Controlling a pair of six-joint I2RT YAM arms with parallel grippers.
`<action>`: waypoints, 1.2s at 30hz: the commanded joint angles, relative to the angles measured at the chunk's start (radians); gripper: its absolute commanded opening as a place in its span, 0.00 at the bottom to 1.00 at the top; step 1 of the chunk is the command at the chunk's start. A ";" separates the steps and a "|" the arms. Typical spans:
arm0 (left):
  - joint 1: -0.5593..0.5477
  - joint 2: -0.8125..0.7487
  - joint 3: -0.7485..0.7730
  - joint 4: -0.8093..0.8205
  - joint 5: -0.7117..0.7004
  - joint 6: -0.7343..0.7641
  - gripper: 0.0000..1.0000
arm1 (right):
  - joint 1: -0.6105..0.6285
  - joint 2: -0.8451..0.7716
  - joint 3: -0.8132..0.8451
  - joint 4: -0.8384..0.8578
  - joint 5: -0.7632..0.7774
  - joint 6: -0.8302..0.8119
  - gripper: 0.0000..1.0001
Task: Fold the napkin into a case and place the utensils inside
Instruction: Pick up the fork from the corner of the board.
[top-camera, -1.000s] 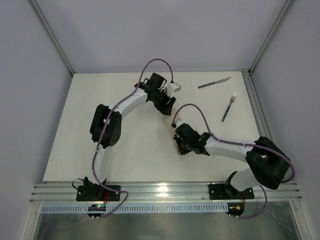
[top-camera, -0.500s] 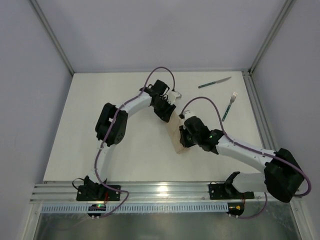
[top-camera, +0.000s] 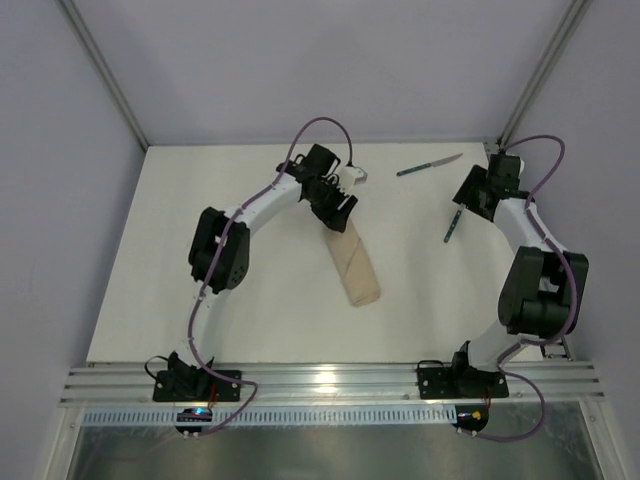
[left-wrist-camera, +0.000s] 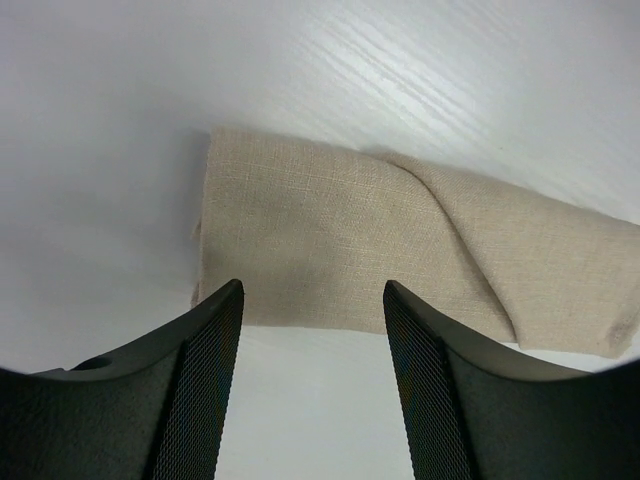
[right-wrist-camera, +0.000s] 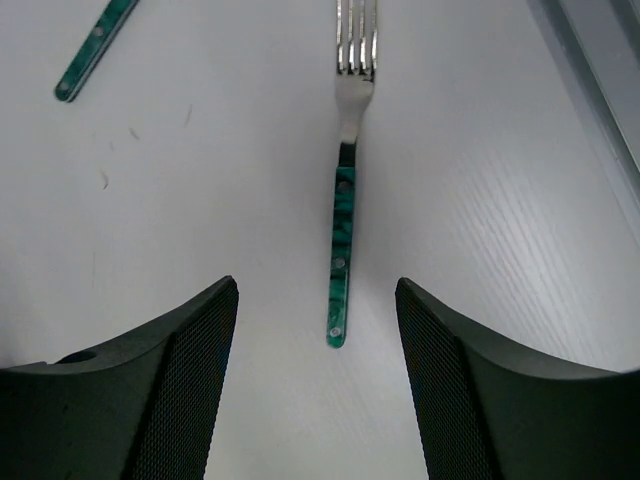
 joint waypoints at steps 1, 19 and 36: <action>0.006 -0.096 0.058 -0.057 0.030 0.006 0.61 | -0.062 0.117 0.125 -0.063 -0.006 -0.011 0.68; 0.075 -0.214 -0.177 -0.002 -0.034 0.069 0.61 | -0.093 0.585 0.476 -0.273 -0.092 -0.090 0.51; 0.100 -0.115 -0.158 0.053 -0.006 -0.016 0.62 | 0.224 0.197 0.238 0.097 -0.047 -0.235 0.04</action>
